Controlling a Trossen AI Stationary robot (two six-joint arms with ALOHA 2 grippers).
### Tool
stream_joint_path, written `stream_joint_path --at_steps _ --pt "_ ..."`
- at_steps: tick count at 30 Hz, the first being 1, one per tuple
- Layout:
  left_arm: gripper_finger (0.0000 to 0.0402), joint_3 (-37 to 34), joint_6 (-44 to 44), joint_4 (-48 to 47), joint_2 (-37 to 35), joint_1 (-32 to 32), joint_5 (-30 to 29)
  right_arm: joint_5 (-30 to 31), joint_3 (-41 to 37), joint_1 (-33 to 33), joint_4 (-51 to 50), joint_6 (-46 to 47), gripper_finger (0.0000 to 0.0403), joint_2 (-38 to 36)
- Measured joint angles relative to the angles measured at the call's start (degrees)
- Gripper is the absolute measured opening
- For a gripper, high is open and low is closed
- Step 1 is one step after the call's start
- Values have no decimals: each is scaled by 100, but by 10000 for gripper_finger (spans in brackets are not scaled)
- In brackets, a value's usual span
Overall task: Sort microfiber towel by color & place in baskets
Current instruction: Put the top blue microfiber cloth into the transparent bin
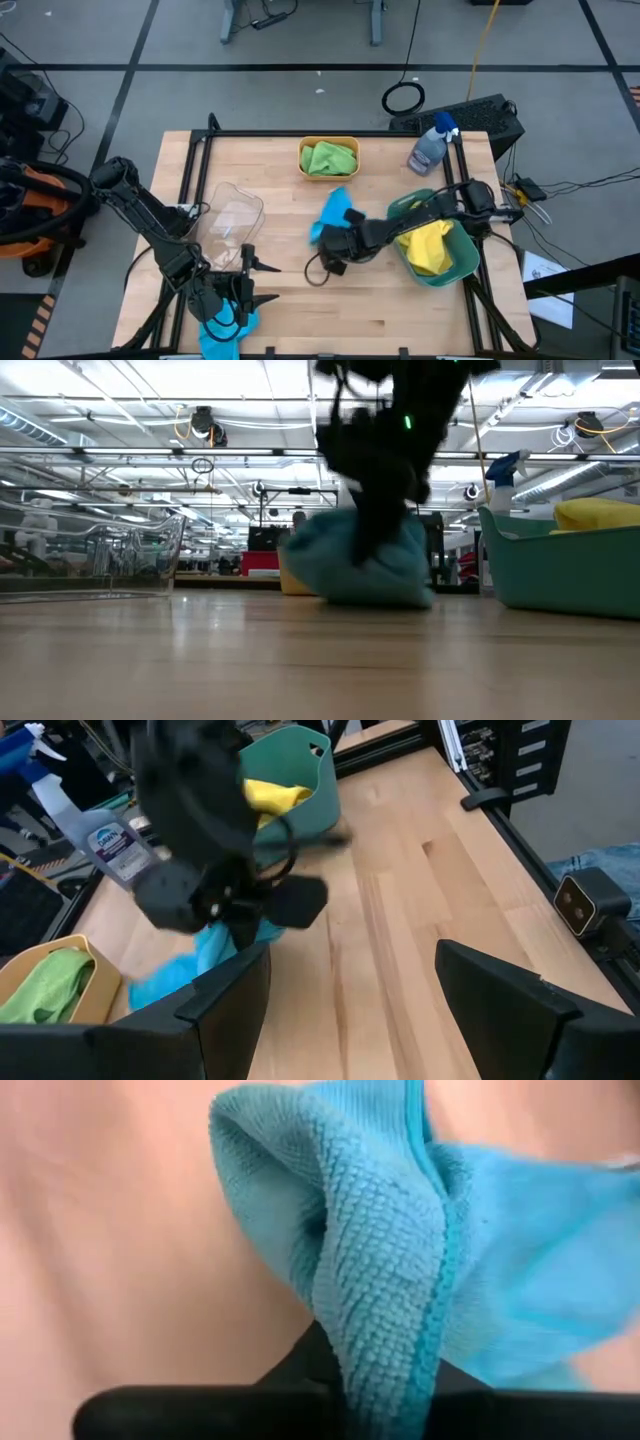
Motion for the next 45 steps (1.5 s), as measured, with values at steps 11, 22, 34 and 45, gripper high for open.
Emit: stream_joint_path --at_steps 11,22,34,45 --pt "290 0 14 -36 0 0 -2 2734 1839 1418 49 -1451 6 -16" --pt "290 0 6 -55 0 0 -2 4402 2876 2254 84 -2128 6 -26" --pt "290 4 -132 493 -221 -258 -200 5072 3006 2626 129 -2181 6 -26" --pt "290 4 -458 561 -250 -240 -1036 5343 3008 2761 907 -2640 6 -31"
